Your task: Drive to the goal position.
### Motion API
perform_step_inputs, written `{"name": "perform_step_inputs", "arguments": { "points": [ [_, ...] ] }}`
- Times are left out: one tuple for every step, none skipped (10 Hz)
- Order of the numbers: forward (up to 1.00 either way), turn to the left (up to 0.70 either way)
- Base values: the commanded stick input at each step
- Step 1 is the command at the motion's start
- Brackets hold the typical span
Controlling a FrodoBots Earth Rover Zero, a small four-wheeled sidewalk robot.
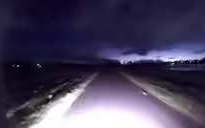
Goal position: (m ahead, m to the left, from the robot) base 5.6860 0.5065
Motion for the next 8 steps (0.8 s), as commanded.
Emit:
{"name": "perform_step_inputs", "arguments": {
  "points": [
    [0.70,0.00],
    [0.70,0.00],
    [0.70,0.00],
    [0.70,0.00],
    [0.70,0.00],
    [0.70,0.00],
    [0.70,0.00],
    [0.70,0.00]
  ]
}}
